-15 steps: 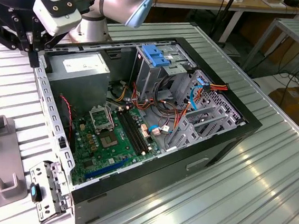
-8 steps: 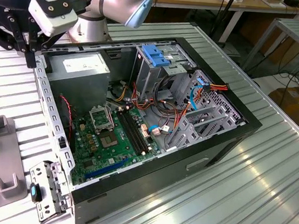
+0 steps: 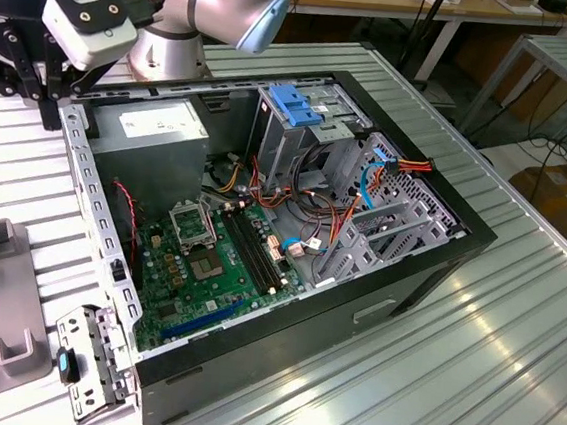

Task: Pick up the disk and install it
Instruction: 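Reach for the disk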

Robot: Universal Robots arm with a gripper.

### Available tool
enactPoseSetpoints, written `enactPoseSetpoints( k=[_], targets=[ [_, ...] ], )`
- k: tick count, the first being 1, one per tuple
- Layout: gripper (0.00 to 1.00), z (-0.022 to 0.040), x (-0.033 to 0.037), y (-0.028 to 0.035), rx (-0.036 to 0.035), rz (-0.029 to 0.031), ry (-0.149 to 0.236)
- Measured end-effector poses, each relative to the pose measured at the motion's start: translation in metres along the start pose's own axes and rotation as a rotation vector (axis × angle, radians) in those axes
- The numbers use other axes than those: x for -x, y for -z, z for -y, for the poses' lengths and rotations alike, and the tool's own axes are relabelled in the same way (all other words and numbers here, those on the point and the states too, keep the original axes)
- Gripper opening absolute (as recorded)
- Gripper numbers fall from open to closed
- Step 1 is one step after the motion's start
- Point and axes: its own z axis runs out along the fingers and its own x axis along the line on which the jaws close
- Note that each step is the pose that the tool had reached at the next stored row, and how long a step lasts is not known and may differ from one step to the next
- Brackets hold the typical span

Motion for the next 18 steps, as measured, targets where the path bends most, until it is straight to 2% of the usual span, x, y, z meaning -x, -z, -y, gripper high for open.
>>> enactPoseSetpoints(
  k=[18],
  targets=[
    [0.11,0.0010,-0.0121,-0.0008,0.0002,-0.0018,0.000]
  ],
)
